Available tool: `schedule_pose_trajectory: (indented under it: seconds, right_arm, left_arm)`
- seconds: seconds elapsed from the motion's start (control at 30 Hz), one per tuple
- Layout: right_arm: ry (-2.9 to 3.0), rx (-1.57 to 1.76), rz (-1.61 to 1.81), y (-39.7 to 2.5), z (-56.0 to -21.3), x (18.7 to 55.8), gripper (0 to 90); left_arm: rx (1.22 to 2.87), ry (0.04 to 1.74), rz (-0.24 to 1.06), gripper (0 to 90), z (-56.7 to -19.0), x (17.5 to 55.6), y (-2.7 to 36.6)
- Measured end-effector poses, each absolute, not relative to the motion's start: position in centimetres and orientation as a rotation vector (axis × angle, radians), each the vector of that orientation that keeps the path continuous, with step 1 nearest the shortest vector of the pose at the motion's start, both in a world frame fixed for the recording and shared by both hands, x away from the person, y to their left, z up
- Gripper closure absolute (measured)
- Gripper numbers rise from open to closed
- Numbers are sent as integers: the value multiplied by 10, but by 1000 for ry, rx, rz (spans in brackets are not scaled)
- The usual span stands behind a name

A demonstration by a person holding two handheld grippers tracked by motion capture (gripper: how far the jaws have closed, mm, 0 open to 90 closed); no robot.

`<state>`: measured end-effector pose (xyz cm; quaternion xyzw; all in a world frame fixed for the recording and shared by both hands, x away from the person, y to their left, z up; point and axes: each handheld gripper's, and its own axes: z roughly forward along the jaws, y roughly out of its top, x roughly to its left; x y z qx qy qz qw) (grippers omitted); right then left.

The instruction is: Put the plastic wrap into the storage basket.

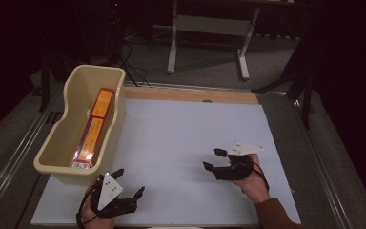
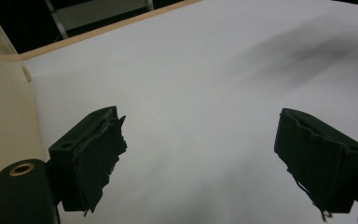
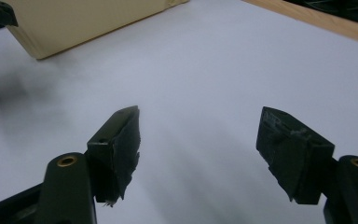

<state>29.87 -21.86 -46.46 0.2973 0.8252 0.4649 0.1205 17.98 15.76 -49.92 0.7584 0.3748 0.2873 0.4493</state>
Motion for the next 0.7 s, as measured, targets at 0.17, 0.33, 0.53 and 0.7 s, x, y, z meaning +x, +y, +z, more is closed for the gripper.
schedule_pose_trajectory:
  seconds: [0.17, 0.33, 0.53, 0.7]
  right_arm:
    - [2341, 931, 1405, -262, -475, 280, 265]
    - [2246, 933, 1427, -292, -475, 263, 245]
    - [2268, 834, 1322, -313, -495, 245, 245]
    - [2285, 789, 1308, -312, -499, 243, 245]
  left_arm:
    - [1880, 933, 704, 148, -499, 181, 158]
    - [1882, 929, 704, 148, -499, 181, 157]
    - [1879, 941, 689, 148, -499, 184, 156]
    - [1874, 953, 667, 147, -500, 184, 157]
